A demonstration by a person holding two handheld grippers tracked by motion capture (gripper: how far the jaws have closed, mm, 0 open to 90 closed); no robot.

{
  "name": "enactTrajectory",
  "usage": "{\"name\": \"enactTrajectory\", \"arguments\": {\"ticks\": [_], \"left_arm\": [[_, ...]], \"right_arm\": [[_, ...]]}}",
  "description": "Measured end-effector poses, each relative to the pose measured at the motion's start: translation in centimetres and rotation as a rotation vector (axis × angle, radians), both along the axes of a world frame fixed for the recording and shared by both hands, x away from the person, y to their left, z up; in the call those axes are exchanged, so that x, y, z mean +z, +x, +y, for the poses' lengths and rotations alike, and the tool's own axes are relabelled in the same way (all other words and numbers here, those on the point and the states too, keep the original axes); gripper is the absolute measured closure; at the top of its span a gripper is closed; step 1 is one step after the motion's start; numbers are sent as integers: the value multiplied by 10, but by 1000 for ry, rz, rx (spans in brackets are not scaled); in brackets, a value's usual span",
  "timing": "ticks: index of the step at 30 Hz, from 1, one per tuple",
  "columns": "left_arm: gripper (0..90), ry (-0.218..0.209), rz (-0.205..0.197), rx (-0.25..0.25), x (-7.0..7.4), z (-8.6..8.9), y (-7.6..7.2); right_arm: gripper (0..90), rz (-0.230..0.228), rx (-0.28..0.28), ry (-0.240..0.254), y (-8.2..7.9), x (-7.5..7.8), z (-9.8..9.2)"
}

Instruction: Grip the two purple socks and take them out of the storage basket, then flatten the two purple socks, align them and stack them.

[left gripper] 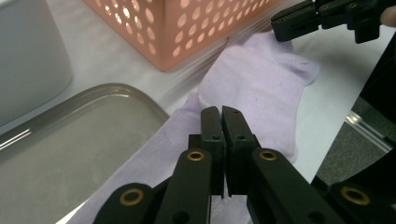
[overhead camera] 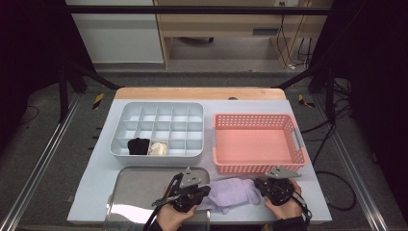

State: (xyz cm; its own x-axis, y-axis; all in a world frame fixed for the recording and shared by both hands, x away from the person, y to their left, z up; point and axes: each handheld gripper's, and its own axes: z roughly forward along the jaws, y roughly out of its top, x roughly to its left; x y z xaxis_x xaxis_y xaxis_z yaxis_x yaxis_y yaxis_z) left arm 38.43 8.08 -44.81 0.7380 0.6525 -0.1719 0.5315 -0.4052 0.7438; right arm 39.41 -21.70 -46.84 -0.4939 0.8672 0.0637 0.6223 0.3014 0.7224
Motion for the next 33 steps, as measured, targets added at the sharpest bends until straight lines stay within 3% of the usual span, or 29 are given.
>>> {"name": "enactTrajectory", "arguments": {"ticks": [5,8,11,15,21,25,27,33], "left_arm": [[725,13,-9,48,-8,1,2],[647,-6,-23,65,-8,3,1],[629,-6,-13,58,-11,2,1],[710,8,0,57,-16,-3,1],[857,39,-14,55,-20,-8,1],[872,39,-17,49,-20,-9,0],[874,28,-18,41,-18,-9,-1],[875,-21,-22,2,-3,-2,-7]], "right_arm": [[753,-25,-6,58,-4,4,0],[735,-24,-9,60,-7,3,-2],[718,-14,-22,55,-7,-1,-4],[721,4,-27,52,-3,-7,-5],[787,32,-17,44,-3,-11,-3],[877,24,-13,33,-4,-10,-2],[883,25,-15,39,-5,-7,-2],[887,-33,-11,72,-13,10,-6]]}}
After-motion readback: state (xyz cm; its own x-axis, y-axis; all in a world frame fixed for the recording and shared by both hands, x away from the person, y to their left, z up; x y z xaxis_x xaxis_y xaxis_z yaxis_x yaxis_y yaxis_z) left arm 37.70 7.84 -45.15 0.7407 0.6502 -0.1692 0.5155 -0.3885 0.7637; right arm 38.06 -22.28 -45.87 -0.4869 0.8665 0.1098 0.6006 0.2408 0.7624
